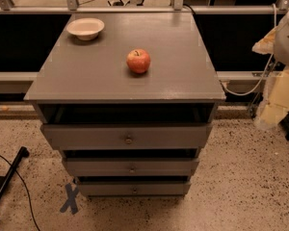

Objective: Place apple into paper bowl

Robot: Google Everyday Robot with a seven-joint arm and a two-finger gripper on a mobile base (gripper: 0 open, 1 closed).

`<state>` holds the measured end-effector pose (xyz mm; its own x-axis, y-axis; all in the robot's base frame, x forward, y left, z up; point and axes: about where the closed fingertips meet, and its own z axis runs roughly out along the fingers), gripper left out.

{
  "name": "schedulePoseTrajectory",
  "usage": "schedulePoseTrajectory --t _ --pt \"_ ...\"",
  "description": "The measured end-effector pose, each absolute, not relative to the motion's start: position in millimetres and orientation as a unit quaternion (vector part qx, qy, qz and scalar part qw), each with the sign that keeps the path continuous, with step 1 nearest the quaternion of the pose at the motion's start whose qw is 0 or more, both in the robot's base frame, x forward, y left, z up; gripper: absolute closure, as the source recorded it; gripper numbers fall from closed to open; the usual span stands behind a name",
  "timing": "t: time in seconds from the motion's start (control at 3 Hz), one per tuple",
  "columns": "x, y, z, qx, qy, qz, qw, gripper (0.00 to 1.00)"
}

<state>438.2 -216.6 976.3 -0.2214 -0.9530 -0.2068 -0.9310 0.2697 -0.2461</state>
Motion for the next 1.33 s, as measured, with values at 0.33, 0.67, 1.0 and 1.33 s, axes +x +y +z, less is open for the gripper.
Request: schedulePoseTrajectory --t 0.33,0.67,1.0,1.33 --pt "438 -217 976 -0.603 0.781 -0.035 0.159 0.0" --pt "462 -203 973 -0.61 0.767 -0.007 0.2 0.0" --pt "519 -158 975 -0.618 0.739 0.04 0.265 0.0" --pt "590 -102 984 -0.619 0.716 0.068 0.316 0.0"
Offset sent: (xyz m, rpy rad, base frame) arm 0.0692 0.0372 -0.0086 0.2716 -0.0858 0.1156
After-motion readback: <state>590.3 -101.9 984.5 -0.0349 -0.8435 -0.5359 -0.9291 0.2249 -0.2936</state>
